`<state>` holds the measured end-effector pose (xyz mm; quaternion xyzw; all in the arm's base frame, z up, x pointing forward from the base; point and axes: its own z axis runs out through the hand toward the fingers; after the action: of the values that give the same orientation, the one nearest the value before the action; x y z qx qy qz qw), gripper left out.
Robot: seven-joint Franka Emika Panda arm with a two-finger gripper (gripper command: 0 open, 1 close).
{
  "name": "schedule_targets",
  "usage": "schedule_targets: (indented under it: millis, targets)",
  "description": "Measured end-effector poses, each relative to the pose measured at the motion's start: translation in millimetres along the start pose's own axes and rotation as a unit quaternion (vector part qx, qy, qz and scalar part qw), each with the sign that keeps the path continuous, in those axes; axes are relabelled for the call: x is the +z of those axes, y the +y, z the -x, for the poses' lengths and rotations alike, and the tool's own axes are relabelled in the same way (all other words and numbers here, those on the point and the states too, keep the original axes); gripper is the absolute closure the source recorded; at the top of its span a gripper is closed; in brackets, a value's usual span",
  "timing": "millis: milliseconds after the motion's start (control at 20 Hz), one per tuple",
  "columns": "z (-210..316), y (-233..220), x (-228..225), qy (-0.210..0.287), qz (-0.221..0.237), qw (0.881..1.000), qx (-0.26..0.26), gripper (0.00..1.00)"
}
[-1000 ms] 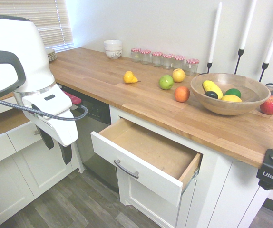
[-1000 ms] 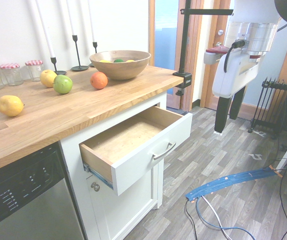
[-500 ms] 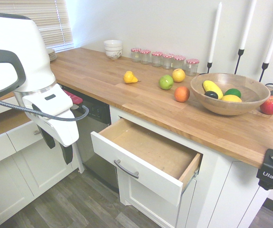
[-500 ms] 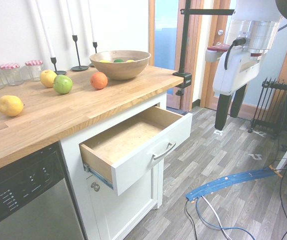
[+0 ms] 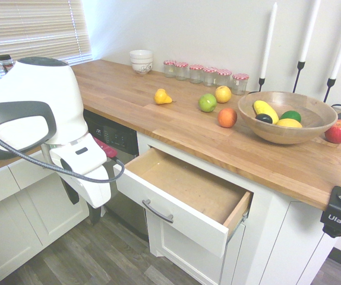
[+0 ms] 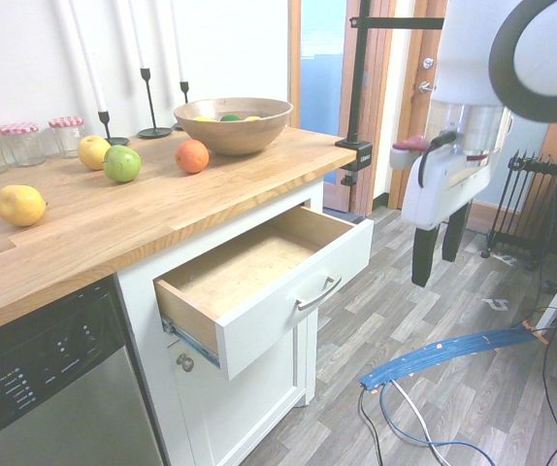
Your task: Close the drawer
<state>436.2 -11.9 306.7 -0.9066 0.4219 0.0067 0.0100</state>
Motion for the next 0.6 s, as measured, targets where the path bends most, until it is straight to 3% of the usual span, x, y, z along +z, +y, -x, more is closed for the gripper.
schedule_targets:
  millis: [600]
  targets:
    - [-44,-12,80,0.022,-0.017,1.0,-0.002,0.0]
